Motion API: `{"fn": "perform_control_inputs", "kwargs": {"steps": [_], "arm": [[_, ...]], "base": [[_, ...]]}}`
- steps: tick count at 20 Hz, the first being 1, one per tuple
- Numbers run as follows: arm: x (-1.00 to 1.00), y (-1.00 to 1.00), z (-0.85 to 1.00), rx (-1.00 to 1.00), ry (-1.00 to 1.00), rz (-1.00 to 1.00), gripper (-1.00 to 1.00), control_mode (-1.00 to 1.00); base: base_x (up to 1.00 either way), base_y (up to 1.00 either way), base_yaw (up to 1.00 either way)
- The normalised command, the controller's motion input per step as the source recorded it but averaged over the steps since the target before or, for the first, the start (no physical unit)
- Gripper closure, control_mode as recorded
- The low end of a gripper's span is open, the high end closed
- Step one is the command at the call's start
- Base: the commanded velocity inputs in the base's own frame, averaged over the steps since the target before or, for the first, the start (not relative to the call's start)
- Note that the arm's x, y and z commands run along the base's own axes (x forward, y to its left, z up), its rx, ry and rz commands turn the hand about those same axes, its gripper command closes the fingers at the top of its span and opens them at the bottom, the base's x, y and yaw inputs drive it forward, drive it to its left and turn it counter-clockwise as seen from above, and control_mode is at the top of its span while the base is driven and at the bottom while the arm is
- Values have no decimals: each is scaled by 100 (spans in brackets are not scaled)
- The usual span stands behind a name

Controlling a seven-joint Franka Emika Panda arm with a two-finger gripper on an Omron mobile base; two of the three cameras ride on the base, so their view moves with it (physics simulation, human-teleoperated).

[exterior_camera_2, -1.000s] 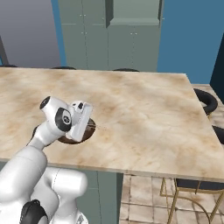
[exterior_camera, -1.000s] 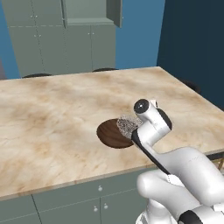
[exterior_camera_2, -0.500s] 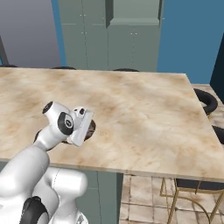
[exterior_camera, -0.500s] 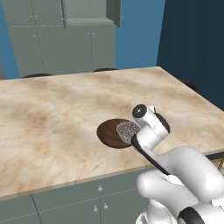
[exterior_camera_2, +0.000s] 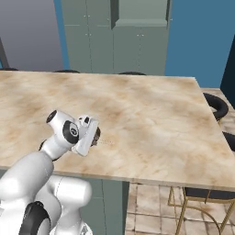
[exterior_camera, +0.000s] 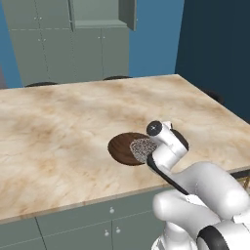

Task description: Open the cabinet and setup a tea strainer by placing it in the bowl upright.

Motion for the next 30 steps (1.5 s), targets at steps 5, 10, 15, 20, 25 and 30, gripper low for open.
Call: {"fn": "perform_control_inputs", "kwargs": {"steps": [5,10,15,20,25,30], "arm": [[24,0,0,-2,0,-3,100,-100],[22,6,0,0,0,-3,100,-100],[16,21,0,0,-4,-6,100,-100],[16,5,-1,-1,0,-9,100,-100],[12,0,-10,-2,0,-10,100,-100],[2,1,-13,-5,-1,-7,100,-100]], "base": [[0,0,0],[0,0,0],[0,0,0],[0,0,0],[0,0,0],[0,0,0]]}}
